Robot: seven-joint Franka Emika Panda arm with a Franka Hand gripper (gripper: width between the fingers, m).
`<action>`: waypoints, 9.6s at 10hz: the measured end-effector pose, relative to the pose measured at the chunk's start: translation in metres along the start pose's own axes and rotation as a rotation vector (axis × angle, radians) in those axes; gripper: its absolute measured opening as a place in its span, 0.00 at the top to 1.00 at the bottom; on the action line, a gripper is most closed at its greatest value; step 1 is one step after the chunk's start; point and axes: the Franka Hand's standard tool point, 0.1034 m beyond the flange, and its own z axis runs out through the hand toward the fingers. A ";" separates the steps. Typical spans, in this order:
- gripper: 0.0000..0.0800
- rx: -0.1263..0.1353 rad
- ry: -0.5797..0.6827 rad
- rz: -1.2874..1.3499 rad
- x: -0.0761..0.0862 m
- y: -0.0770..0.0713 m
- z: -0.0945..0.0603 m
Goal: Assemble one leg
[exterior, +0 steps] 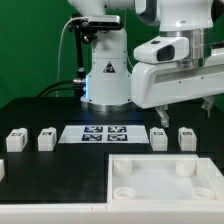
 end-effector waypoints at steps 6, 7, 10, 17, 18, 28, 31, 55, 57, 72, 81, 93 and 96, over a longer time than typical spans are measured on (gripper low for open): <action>0.19 0.000 0.000 0.000 0.000 0.000 0.000; 0.19 0.000 0.000 0.000 0.000 0.000 0.000; 0.19 0.004 -0.010 0.260 -0.001 -0.009 0.006; 0.19 0.149 -0.625 0.306 0.004 -0.029 0.011; 0.19 0.158 -0.672 0.304 -0.001 -0.032 0.010; 0.19 0.133 -0.753 0.490 -0.030 -0.059 0.049; 0.19 0.190 -0.898 0.572 -0.052 -0.076 0.067; 0.64 0.131 -0.452 0.490 -0.007 0.007 -0.021; 0.64 0.096 -0.283 0.478 0.014 0.027 -0.029; 0.64 -0.128 0.525 0.432 0.112 0.099 -0.047; 0.64 -0.107 0.504 0.421 0.123 0.085 -0.009; 0.64 -0.142 0.604 0.439 0.116 0.081 0.006; 0.33 -0.142 0.604 0.439 0.116 0.081 0.006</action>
Offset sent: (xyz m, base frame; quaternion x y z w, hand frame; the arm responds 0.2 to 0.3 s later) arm 0.0000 0.0000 0.0000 0.0000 -0.0899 0.0000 0.9960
